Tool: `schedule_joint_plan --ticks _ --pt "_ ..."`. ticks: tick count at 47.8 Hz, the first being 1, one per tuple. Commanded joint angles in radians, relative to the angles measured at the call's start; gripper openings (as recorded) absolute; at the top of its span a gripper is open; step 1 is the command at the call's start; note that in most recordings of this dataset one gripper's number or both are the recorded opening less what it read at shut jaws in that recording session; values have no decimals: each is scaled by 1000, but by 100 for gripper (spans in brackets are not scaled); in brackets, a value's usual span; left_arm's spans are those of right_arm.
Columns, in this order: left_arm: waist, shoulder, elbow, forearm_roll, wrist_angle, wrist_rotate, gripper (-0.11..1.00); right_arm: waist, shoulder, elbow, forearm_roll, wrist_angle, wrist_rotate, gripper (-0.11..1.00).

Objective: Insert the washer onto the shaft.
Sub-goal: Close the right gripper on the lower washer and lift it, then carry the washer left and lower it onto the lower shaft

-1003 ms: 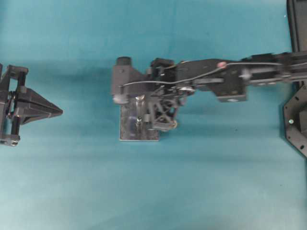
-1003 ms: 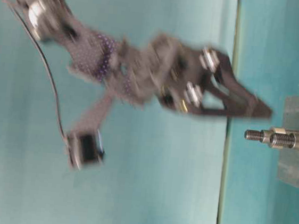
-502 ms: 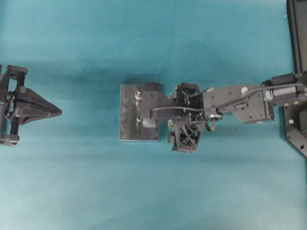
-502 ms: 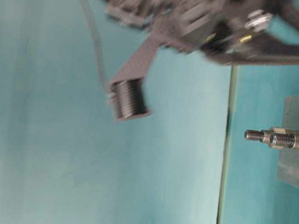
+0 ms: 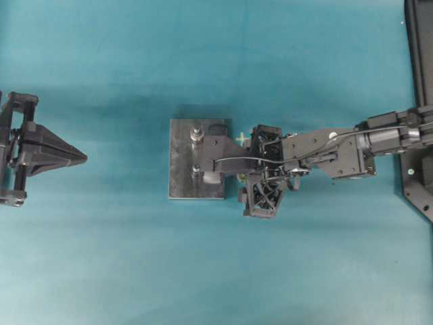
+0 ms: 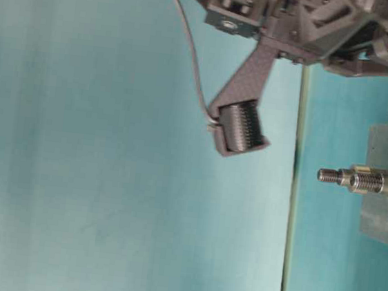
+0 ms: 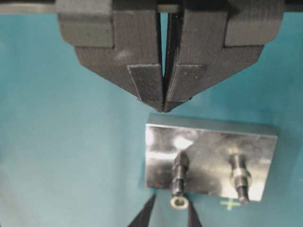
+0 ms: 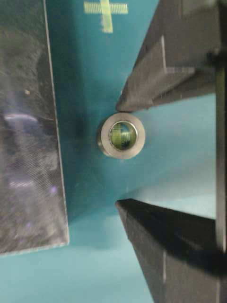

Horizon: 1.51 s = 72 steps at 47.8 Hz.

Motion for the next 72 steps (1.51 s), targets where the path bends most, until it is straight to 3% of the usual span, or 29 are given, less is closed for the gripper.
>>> schedule_joint_plan --ticks 1,10,22,34,48,72 --pt "-2 3 -12 2 -8 0 0 3 -12 -15 -3 -5 12 59" --pt "-2 3 -12 2 -8 0 0 0 -12 -15 -5 0 14 34" --pt "-2 3 -14 2 -8 0 0 -14 -64 -35 -6 41 15 34" --pt "-2 2 -12 2 -8 0 0 -28 -120 -169 -49 140 6 34" --pt "-2 0 -12 2 -8 0 0 -20 -69 -298 -52 163 -21 34" --pt "-2 -6 -11 2 -8 -2 0 6 -9 -330 -52 163 -31 34"
